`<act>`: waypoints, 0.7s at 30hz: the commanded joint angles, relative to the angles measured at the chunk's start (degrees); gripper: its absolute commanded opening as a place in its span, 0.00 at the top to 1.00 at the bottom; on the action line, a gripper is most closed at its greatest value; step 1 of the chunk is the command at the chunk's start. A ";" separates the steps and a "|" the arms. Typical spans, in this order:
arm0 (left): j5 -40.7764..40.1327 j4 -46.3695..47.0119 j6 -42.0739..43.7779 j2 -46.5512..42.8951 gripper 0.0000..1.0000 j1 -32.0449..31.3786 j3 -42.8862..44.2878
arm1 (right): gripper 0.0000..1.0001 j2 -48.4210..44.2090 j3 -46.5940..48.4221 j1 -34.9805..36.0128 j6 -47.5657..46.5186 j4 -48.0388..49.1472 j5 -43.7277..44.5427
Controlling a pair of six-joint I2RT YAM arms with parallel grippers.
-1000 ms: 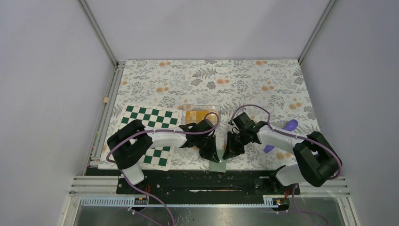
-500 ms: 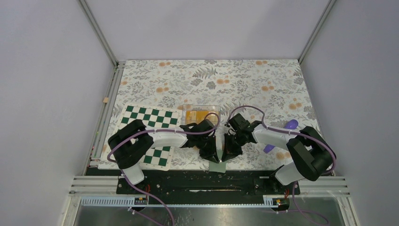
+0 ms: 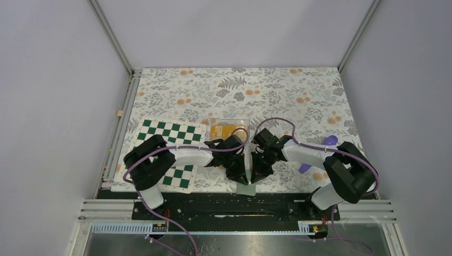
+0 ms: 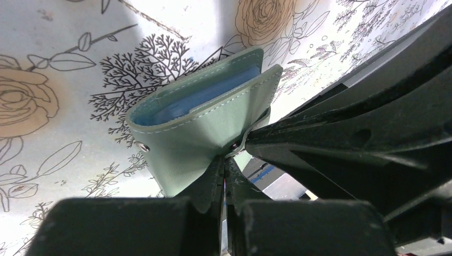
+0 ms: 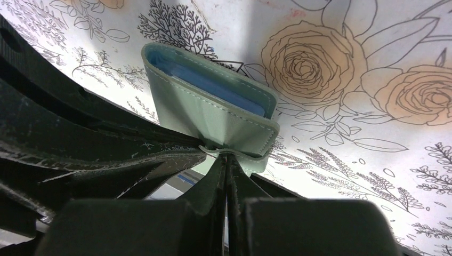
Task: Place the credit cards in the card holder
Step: Close the card holder at the center of the board.
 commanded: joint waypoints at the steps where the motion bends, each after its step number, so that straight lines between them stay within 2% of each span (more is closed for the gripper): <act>1: -1.28 5.10 -2.47 3.81 1.00 -1.52 -0.67 | 1.00 5.98 -1.73 3.46 -2.08 -0.93 12.66; 10: -1.23 7.75 -3.66 4.38 1.00 -1.67 -1.62 | 1.00 10.71 -0.57 5.37 -2.04 -1.99 16.20; 17: -1.77 7.78 -2.88 1.97 1.00 -1.79 -1.98 | 1.00 -2.06 0.63 5.35 -2.32 -4.99 17.41; 21: -2.34 5.83 -2.23 1.11 1.00 -2.20 -1.59 | 1.00 -4.86 2.48 5.37 -2.07 -7.79 18.48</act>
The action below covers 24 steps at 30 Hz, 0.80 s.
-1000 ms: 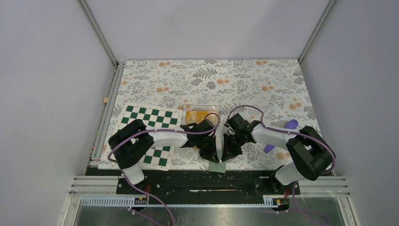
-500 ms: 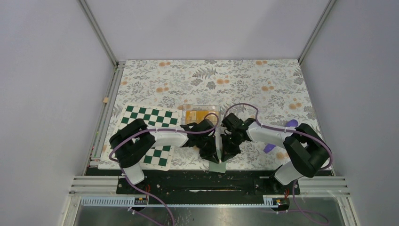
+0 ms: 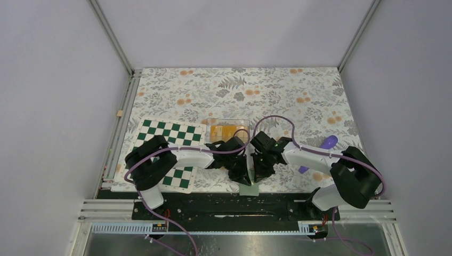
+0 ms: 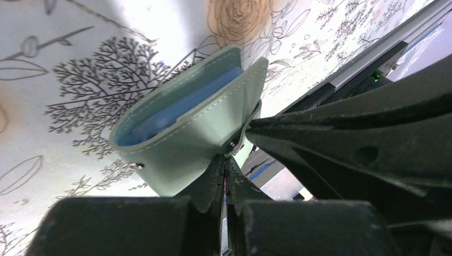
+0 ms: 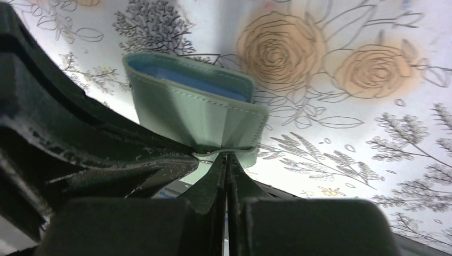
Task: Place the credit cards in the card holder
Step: Close the card holder at the center of the board.
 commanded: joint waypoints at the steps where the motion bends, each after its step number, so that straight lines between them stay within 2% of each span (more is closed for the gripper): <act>1: -3.18 2.04 0.35 0.67 1.00 -1.78 -0.78 | 1.00 -2.41 0.83 0.46 -1.20 -3.10 8.03; 9: -3.48 1.75 0.45 0.03 1.00 -1.96 -0.44 | 1.00 -2.86 1.98 0.40 -0.70 -2.94 6.86; 24: -5.86 -0.39 0.20 -0.40 1.00 -1.96 -0.61 | 1.00 -3.67 -0.67 0.44 1.48 3.03 0.68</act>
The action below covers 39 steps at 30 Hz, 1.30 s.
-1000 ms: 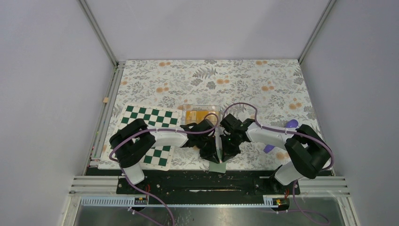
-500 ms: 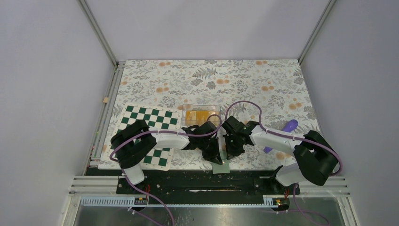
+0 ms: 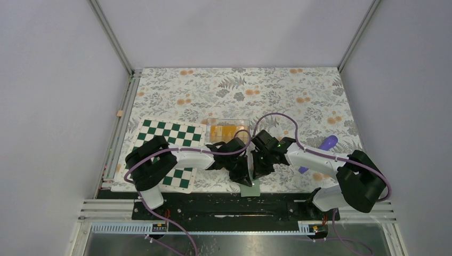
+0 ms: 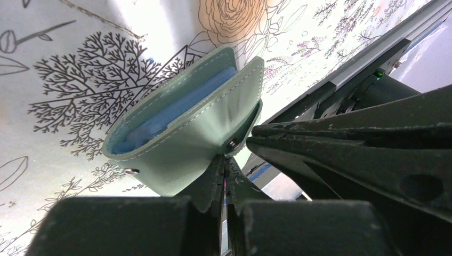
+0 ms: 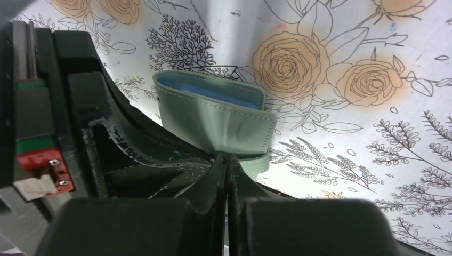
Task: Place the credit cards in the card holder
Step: Close the card holder at the center of the board.
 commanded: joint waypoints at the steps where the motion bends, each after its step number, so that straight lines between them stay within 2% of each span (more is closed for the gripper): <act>1: -4.75 -1.72 0.21 -0.50 1.00 -0.46 -0.65 | 1.00 0.33 -0.79 0.38 0.90 2.12 -1.92; 6: -5.61 -1.83 -0.08 -1.23 1.00 -0.46 -0.82 | 1.00 1.06 -1.87 0.41 1.08 2.94 -2.47; 28: -6.77 -1.75 -0.71 -1.76 1.00 -0.46 -1.66 | 1.00 -6.44 -5.42 0.43 1.30 2.17 -2.30; 39: -6.47 -1.58 -0.45 -1.55 1.00 -0.46 -1.92 | 1.00 -1.49 -3.72 0.43 1.57 4.63 -3.79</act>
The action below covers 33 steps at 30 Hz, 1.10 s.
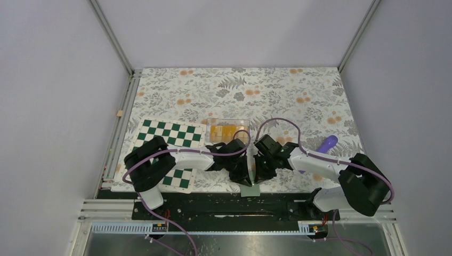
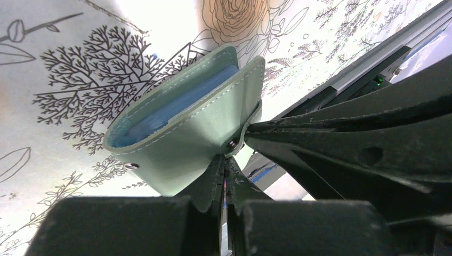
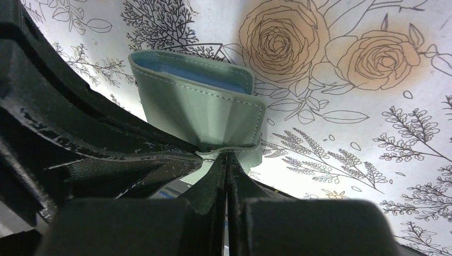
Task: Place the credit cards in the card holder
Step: Close the card holder at the center of the board.
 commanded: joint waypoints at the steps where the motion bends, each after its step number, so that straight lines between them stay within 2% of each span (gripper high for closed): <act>1: -4.26 -1.32 0.80 -0.62 1.00 0.02 -1.55 | 1.00 2.00 1.96 0.42 0.66 1.49 -1.96; 12: -4.57 -1.16 -0.98 0.53 1.00 0.16 -2.14 | 1.00 5.82 0.88 0.55 0.74 2.52 -1.62; 20: -9.12 -2.31 -7.46 0.40 1.00 1.66 -4.97 | 1.00 13.37 1.05 2.37 1.20 0.70 3.80; 26: -12.26 -6.21 -8.85 0.68 1.00 1.95 -4.70 | 1.00 16.49 2.35 4.90 1.99 -0.89 7.33; 33: -13.33 -6.65 -9.24 0.64 1.00 2.23 -4.74 | 1.00 15.59 4.22 5.53 1.56 -3.62 10.20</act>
